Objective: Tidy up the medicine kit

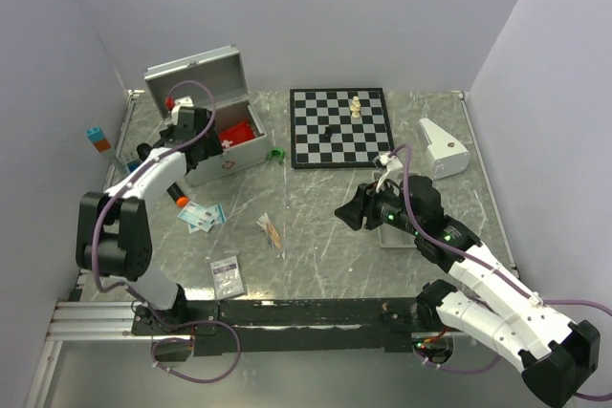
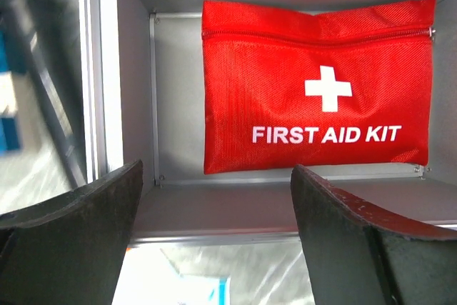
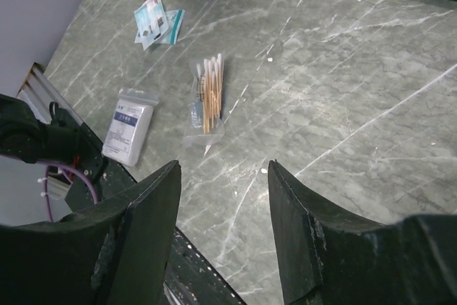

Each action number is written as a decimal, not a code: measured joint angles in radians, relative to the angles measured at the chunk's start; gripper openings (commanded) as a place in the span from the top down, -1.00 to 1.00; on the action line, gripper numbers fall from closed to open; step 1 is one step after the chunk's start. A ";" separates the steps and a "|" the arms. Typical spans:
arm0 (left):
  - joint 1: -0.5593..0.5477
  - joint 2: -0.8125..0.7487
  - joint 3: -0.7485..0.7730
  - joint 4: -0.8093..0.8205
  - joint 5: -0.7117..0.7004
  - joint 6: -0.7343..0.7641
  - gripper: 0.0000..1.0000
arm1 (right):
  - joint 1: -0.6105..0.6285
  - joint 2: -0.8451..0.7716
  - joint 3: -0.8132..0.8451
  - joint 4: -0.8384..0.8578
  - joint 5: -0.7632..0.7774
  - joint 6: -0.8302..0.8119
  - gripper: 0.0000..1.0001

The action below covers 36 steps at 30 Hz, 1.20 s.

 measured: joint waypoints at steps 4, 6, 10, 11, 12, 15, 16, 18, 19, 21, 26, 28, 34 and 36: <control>0.001 -0.059 -0.012 -0.053 -0.007 -0.033 -0.89 | 0.000 0.002 0.001 -0.003 0.002 -0.006 -0.18; 0.001 -0.097 -0.001 -0.075 -0.016 -0.049 -0.93 | 0.000 0.002 0.006 -0.014 0.011 -0.010 -0.18; -0.007 -0.203 0.012 -0.084 -0.038 -0.069 -0.96 | 0.000 0.002 0.021 -0.034 0.046 -0.011 -0.18; -0.014 -0.241 0.011 -0.084 -0.040 -0.074 -0.93 | 0.000 0.003 0.024 -0.039 0.068 -0.010 -0.18; -0.024 -0.278 0.010 -0.082 -0.045 -0.077 -0.91 | 0.000 0.004 0.029 -0.048 0.091 -0.005 -0.17; -0.093 -0.446 -0.037 -0.013 -0.038 -0.100 -0.89 | 0.000 0.039 0.053 -0.109 0.237 0.024 -0.19; -0.126 -0.499 -0.068 0.019 -0.027 -0.110 -0.88 | 0.000 0.052 0.057 -0.126 0.278 0.029 -0.20; -0.216 -0.605 -0.154 0.092 0.000 -0.145 -0.84 | -0.008 0.083 0.063 -0.173 0.366 0.043 -0.23; -0.269 -0.643 -0.198 0.117 0.019 -0.164 -0.83 | -0.014 0.099 0.066 -0.198 0.404 0.047 -0.23; -0.365 -0.684 -0.269 0.155 0.042 -0.200 -0.84 | -0.033 0.127 0.067 -0.231 0.462 0.050 -0.24; -0.583 -0.673 -0.400 0.169 0.044 -0.288 -0.84 | -0.110 0.216 0.067 -0.266 0.545 0.050 -0.21; -0.666 -0.669 -0.432 0.161 0.032 -0.326 -0.83 | -0.124 0.267 0.066 -0.263 0.557 0.049 -0.18; -0.831 -0.670 -0.489 0.163 -0.012 -0.418 -0.82 | -0.128 0.462 0.081 -0.253 0.549 0.033 -0.08; -0.857 -0.674 -0.507 0.158 -0.021 -0.437 -0.82 | -0.129 0.534 0.110 -0.267 0.541 0.018 -0.01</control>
